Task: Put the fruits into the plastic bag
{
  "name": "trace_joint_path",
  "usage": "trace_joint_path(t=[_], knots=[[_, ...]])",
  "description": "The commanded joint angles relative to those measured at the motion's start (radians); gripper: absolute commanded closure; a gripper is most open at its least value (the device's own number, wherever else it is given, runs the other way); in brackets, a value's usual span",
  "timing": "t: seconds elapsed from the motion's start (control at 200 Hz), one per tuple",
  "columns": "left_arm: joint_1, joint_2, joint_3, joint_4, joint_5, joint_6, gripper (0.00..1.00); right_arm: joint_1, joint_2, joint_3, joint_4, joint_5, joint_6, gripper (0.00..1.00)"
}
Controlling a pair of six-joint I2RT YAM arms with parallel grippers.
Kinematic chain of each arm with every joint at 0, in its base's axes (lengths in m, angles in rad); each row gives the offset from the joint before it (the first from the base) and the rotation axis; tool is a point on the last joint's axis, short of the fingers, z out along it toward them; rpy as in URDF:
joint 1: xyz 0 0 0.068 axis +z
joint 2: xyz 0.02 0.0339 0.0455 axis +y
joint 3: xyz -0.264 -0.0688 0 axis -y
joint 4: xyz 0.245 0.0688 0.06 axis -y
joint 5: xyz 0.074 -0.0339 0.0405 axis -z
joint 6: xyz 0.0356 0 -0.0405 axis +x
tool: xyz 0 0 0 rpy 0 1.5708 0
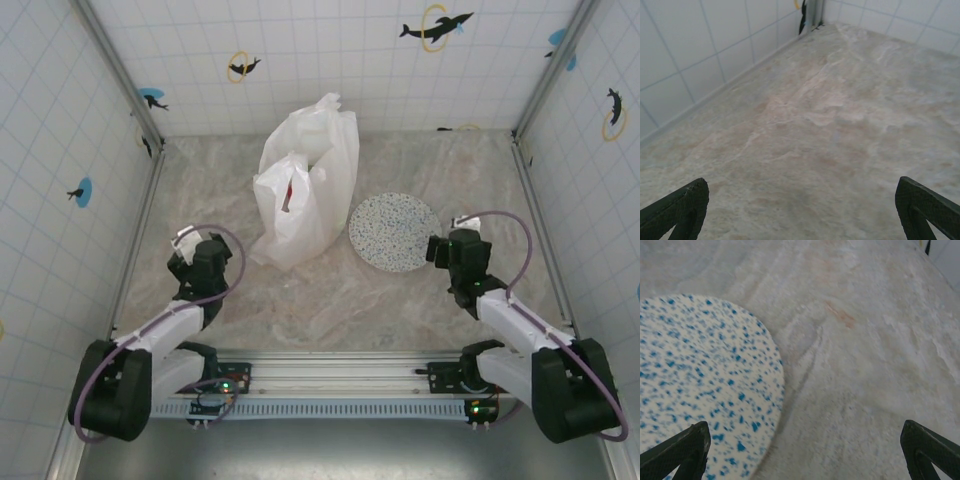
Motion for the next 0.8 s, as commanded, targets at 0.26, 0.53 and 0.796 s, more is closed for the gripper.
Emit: trace_joint_path(t=[0.26,0.53,0.796], knots=[[0.021,0.185,-0.118,0.434,-0.003,0.246,0.02,-0.046,0.010,-0.149,0.215,0.068,-0.009,0.00],[0.052,0.300,-0.244,0.772,0.145,0.344,0.02,-0.055,0.062,-0.252,0.402,0.070,-0.084,0.00],[0.187,0.383,-0.281,0.912,0.402,0.320,0.03,-0.092,0.120,-0.335,0.567,0.012,-0.099,0.00]])
